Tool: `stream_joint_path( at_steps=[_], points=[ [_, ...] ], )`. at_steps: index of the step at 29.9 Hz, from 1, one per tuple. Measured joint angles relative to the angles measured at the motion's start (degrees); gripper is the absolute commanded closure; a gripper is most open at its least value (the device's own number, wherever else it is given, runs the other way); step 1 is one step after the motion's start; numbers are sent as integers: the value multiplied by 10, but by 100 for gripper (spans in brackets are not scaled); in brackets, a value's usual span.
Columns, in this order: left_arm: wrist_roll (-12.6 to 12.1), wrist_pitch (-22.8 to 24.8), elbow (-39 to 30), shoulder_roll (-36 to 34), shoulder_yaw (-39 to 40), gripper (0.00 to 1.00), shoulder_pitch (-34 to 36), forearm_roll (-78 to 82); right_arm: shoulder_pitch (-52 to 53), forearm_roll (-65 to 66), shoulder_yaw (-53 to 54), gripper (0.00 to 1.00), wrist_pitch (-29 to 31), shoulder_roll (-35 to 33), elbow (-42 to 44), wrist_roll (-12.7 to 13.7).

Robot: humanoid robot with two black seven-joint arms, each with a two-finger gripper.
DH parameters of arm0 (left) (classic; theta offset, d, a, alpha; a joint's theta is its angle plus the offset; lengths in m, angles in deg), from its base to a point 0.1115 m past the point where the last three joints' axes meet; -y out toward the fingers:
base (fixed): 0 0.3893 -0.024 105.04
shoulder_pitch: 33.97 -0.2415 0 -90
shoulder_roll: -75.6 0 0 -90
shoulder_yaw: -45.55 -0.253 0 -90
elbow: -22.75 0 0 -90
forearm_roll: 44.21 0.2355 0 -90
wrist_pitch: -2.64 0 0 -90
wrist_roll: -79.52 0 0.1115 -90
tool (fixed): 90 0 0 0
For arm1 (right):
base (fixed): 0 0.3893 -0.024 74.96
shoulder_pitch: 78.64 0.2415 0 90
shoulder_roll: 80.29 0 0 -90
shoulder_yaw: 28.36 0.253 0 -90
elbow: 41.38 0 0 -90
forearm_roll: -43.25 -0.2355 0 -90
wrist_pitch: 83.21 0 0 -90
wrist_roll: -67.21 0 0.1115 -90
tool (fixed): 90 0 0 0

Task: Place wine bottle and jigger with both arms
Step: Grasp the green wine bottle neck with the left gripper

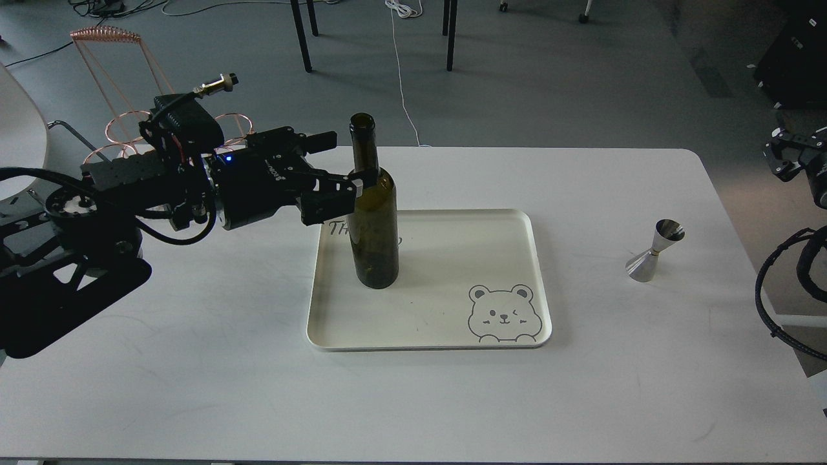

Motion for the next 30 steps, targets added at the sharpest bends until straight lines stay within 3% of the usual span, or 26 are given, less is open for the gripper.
stream_joint_path(
  at_steps=[9, 13, 30],
  points=[
    [-1, -7, 2, 24, 2, 7, 3, 4, -1, 1, -1, 0, 0, -2, 0, 0],
    [-1, -8, 23, 41, 0, 12, 4, 6, -1, 1, -1, 0, 0, -2, 0, 0],
    [0, -8, 39, 43, -3, 55, 11, 11, 0, 0, 0, 0, 0, -6, 0, -1]
  ],
)
